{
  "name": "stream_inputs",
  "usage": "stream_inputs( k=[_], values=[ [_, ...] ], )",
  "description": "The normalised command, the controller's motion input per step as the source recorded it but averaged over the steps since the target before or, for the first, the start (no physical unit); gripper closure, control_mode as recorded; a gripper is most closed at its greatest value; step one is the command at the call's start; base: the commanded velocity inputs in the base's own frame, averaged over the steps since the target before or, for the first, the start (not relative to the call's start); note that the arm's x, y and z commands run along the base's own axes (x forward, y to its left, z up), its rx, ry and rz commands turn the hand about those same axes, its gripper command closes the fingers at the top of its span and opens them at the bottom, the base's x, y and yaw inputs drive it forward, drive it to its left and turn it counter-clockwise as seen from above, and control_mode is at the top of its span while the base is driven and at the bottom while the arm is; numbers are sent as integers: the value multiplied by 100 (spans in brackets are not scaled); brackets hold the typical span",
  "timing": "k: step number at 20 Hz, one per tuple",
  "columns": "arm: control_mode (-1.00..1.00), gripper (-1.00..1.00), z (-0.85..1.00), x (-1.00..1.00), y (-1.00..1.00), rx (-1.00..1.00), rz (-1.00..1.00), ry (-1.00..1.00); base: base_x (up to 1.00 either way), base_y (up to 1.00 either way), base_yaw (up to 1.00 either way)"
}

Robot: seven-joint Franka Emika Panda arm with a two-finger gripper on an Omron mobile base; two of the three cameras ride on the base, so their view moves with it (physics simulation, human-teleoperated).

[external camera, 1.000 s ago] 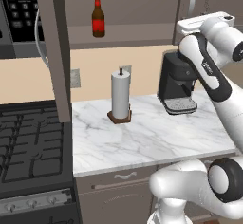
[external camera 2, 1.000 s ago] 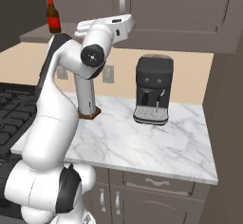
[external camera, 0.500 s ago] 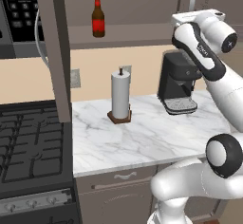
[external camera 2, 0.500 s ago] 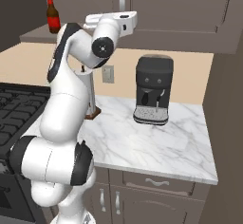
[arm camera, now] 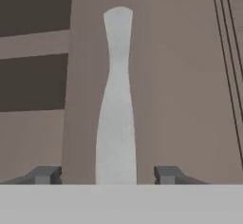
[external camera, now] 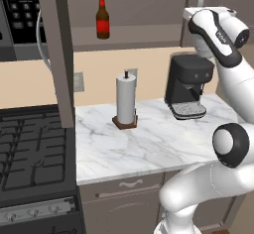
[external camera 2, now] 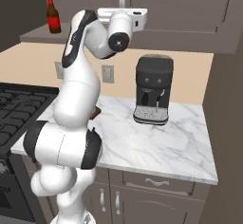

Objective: Get the candle and the beer from the cabinet and move them to the dining counter.

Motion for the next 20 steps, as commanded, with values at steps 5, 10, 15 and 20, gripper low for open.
stream_inputs(
  k=[5, 10, 15, 20],
  values=[
    [-100, -100, 6, 42, -24, 4, 7, 0, 0, 0, 0],
    [-100, -100, 3, 11, -5, 0, 1, -10, 0, 0, 0],
    [-100, 100, 0, 10, 9, 0, 0, -13, 0, 0, 0],
    [-100, 100, -8, 37, 42, -2, 0, 2, 0, 0, 0]
  ],
)
